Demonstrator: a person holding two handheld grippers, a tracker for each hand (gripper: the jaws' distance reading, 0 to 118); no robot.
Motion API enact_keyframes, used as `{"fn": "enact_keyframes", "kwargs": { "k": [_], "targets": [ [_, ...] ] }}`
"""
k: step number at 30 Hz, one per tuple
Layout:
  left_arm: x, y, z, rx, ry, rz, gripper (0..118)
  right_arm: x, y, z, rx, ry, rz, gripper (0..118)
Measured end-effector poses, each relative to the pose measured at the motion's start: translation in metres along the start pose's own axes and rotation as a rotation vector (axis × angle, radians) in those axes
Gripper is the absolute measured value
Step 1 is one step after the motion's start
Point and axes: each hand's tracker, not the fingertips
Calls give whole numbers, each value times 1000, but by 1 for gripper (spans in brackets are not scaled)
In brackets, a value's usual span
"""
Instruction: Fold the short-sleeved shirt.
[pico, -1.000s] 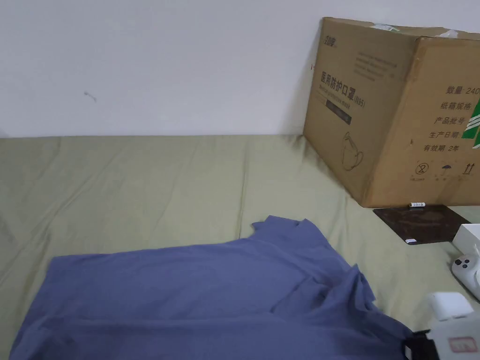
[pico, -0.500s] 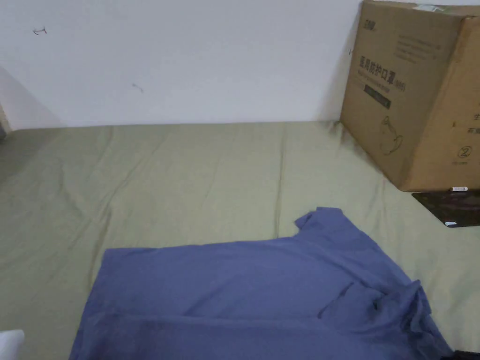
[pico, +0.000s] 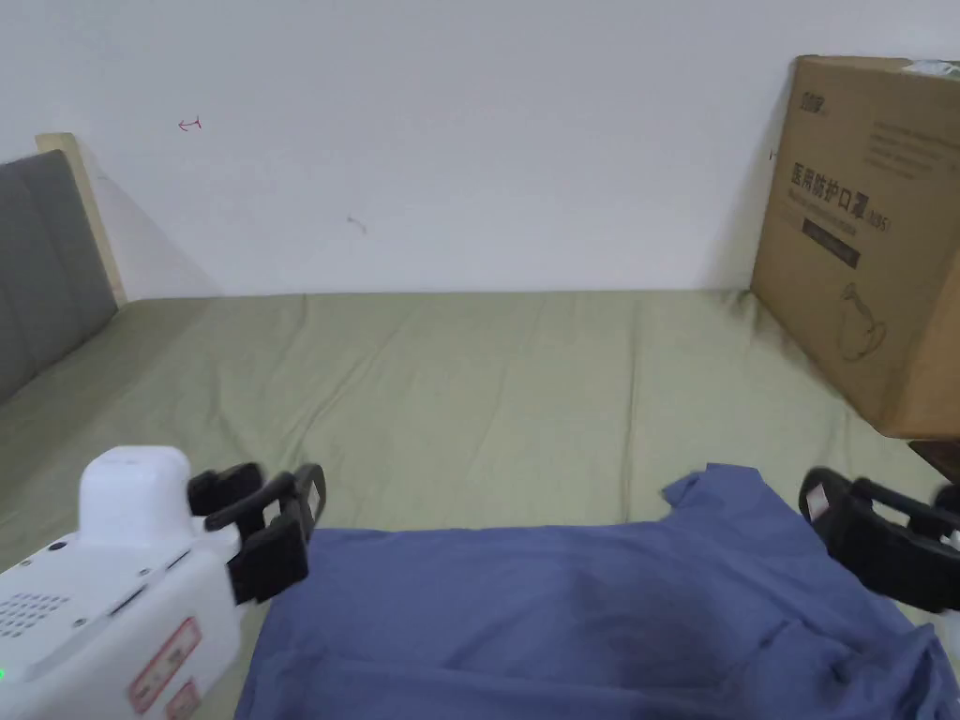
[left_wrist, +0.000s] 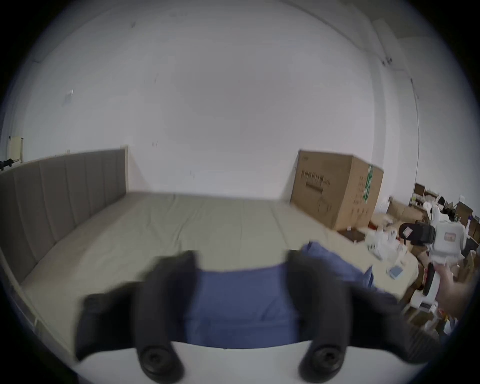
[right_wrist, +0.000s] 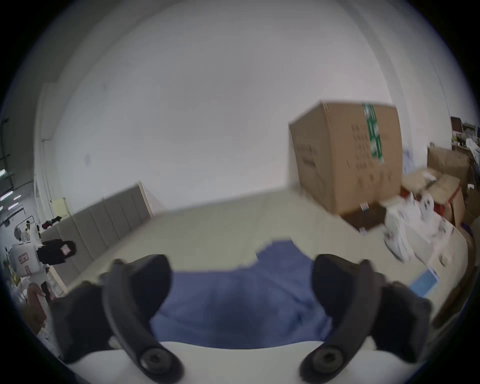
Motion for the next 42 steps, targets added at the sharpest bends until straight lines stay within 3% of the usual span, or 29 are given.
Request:
{"fn": "enact_keyframes", "kwargs": {
  "k": [1,3,7,12,16,17,19,20,21,25,28,29,31,34,36,37,40,41,42],
  "targets": [
    [8,4,-11,-2,15,-9,1,-9,2,-8,29,1,2,27],
    [14,8,-24,25,11,-10,1,-11,1,-31,32,-56,37,0],
    [6,25,-57,-65,-7,2,1,-10,5,-57,-25,11,-14,0],
    [-68,23,-163,-626,-37,92,1,5,0,-75,-150,13,97,0],
    [-120,-18,-235,-777,18,145,2,22,-14,-91,-267,-7,119,0],
    [-123,-26,-244,-755,25,148,18,28,-18,-96,-280,-10,107,0],
    [-136,-50,-272,-808,86,144,102,38,-24,-103,-324,-31,73,0],
    [-141,-59,-279,-822,130,145,118,43,-28,-108,-346,-41,47,0],
    [-143,-66,-282,-798,128,150,112,48,-32,-111,-357,-52,21,0],
    [-143,-105,-310,-864,157,130,112,59,-47,-122,-401,-86,-34,0],
    [-128,-132,-317,-915,113,11,112,65,-56,-129,-437,-93,-58,0],
    [-125,-138,-317,-905,123,-95,112,68,-59,-132,-446,-94,-70,0],
    [-116,-128,-300,-805,99,-119,94,74,-61,-136,-460,-98,-81,0],
    [-119,-115,-289,-747,93,-113,81,89,-60,-147,-473,-98,-110,0],
    [-120,-101,-282,-708,3,-71,12,101,-60,-161,-480,-111,-101,0],
    [-116,-97,-276,-696,-3,-65,1,109,-60,-172,-498,-126,-83,0],
    [-112,-80,-267,-675,-1,-92,1,138,-58,-213,-585,-137,-76,0],
    [-112,-76,-264,-660,-16,-94,1,149,-58,-230,-612,-139,-96,9],
    [-113,-71,-261,-649,-30,-79,1,163,-60,-248,-653,-153,-108,34]
  ]
}}
